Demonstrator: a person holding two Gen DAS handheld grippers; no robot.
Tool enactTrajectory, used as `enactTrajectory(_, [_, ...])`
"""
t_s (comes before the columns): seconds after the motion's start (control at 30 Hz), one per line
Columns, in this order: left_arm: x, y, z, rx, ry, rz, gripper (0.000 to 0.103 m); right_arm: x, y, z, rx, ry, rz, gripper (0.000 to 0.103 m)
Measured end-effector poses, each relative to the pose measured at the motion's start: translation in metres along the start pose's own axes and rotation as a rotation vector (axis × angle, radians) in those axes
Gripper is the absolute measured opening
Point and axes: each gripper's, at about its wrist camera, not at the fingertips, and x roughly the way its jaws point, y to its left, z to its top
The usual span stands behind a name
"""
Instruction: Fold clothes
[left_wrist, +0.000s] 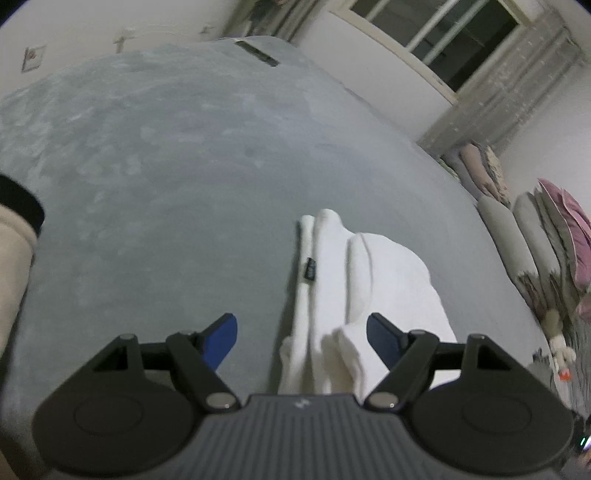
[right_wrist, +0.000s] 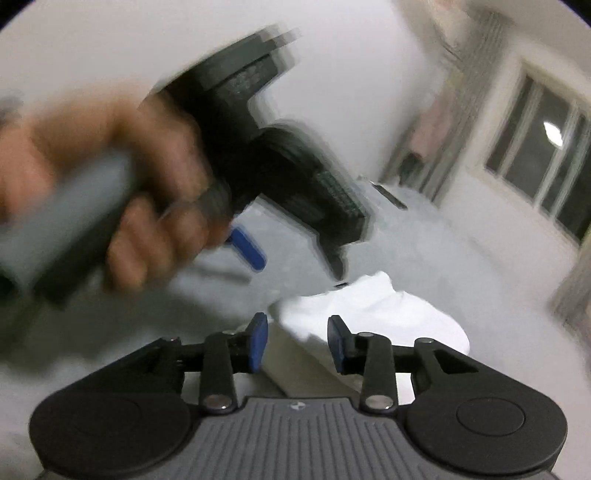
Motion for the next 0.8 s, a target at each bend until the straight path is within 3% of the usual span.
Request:
enactTrajectory(0.17, [0.0, -0.015, -0.011, 0.074, -0.008, 0.006, 0.077, -0.023, -0.073, 0.001, 0.311, -0.003, 0.036, 0.034])
enactTrajectory(0.27, [0.005, -0.026, -0.021, 0.123, 0.001, 0.007, 0.077, -0.006, -0.091, -0.009, 0.344, 0.069, 0.048, 0.031])
enactTrajectory(0.43, [0.014, -0.043, -0.038, 0.204, 0.015, 0.009, 0.076, -0.001, -0.078, -0.018, 0.302, 0.133, 0.056, 0.031])
enactTrajectory(0.57, [0.021, -0.057, -0.052, 0.27, 0.026, 0.01, 0.06, 0.006, -0.075, -0.023, 0.32, 0.155, 0.05, 0.031])
enactTrajectory(0.63, [0.023, -0.062, -0.058, 0.298, 0.025, 0.015, 0.061, 0.007, -0.076, -0.025, 0.323, 0.141, 0.059, 0.031])
enactTrajectory(0.8, [0.021, -0.069, -0.065, 0.354, 0.011, 0.052, 0.061, -0.001, -0.125, -0.039, 0.603, 0.105, 0.159, 0.028])
